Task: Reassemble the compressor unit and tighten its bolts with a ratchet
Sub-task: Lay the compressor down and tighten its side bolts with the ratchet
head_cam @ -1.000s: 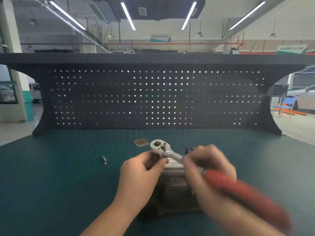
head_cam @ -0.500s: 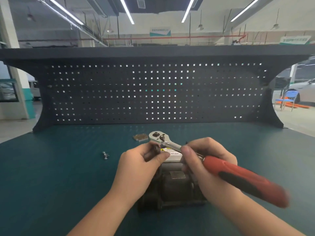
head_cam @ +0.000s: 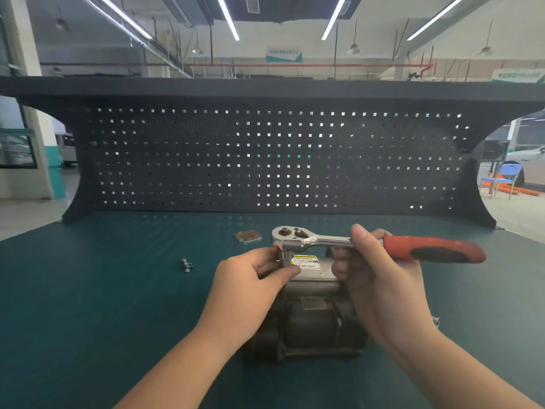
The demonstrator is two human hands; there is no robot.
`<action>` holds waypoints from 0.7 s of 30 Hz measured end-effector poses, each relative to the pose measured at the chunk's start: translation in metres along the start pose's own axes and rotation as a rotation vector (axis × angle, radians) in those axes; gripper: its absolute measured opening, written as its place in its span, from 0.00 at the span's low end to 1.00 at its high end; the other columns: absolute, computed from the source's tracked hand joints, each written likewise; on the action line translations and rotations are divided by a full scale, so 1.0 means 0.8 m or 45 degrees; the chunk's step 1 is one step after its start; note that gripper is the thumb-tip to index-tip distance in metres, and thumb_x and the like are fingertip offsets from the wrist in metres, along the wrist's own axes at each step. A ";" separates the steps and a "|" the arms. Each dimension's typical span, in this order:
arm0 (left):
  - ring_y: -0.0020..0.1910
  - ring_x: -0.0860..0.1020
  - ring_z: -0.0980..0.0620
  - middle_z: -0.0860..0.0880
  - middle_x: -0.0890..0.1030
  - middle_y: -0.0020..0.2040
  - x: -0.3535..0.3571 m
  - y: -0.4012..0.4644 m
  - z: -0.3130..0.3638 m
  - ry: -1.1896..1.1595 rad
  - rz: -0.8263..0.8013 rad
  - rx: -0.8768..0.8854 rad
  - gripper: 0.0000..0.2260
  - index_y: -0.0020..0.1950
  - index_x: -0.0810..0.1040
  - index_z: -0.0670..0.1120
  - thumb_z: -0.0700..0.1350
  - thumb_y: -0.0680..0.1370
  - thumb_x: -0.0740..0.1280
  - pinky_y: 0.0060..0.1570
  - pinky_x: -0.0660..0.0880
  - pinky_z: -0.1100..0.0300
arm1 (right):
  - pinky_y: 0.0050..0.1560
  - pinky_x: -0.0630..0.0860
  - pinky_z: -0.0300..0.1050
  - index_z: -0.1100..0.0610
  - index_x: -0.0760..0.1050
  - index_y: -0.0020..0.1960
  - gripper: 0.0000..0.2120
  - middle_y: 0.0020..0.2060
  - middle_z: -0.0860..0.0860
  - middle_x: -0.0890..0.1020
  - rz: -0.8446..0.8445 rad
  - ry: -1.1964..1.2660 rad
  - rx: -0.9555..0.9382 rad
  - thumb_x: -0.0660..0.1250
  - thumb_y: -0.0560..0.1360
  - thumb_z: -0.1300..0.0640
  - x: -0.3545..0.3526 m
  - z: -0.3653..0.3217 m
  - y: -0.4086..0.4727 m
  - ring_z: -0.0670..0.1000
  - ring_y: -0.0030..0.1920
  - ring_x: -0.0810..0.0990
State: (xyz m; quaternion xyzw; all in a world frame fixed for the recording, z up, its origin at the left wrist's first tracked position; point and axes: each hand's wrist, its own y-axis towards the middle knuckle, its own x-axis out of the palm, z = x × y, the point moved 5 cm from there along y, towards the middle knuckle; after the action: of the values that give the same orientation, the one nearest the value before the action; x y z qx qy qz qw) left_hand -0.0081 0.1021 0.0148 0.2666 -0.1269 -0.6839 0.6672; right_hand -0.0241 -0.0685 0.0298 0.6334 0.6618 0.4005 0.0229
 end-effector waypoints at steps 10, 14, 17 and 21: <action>0.49 0.82 0.65 0.64 0.85 0.45 -0.004 0.003 -0.001 0.140 -0.053 0.068 0.12 0.44 0.83 0.63 0.43 0.74 0.74 0.51 0.75 0.66 | 0.31 0.74 0.39 0.51 0.74 0.29 0.13 0.27 0.50 0.77 -0.009 0.053 0.012 0.70 0.71 0.57 0.002 0.003 -0.002 0.49 0.29 0.78; 0.50 0.81 0.67 0.65 0.84 0.46 -0.005 0.003 0.000 0.171 -0.091 0.080 0.13 0.47 0.83 0.65 0.44 0.74 0.73 0.50 0.74 0.72 | 0.30 0.74 0.39 0.51 0.73 0.29 0.12 0.26 0.50 0.77 -0.018 0.036 0.015 0.71 0.69 0.56 0.003 0.000 -0.002 0.49 0.29 0.78; 0.48 0.81 0.67 0.65 0.84 0.45 -0.005 0.004 0.000 0.243 -0.109 0.088 0.10 0.45 0.83 0.63 0.46 0.74 0.74 0.48 0.73 0.75 | 0.28 0.72 0.38 0.52 0.70 0.28 0.14 0.25 0.51 0.76 0.052 0.071 0.061 0.70 0.69 0.57 -0.003 0.002 -0.001 0.48 0.27 0.76; 0.49 0.82 0.65 0.62 0.85 0.45 -0.007 0.007 -0.006 0.210 -0.208 -0.016 0.10 0.49 0.82 0.58 0.42 0.75 0.73 0.47 0.75 0.71 | 0.28 0.73 0.41 0.49 0.70 0.29 0.16 0.26 0.54 0.77 0.162 -0.115 -0.048 0.75 0.70 0.53 -0.007 0.003 -0.009 0.51 0.27 0.75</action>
State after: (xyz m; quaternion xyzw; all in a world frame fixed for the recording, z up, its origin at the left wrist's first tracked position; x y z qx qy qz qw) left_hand -0.0011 0.1084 0.0147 0.3273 -0.0451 -0.7126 0.6189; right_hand -0.0277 -0.0713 0.0213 0.6910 0.6108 0.3846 0.0391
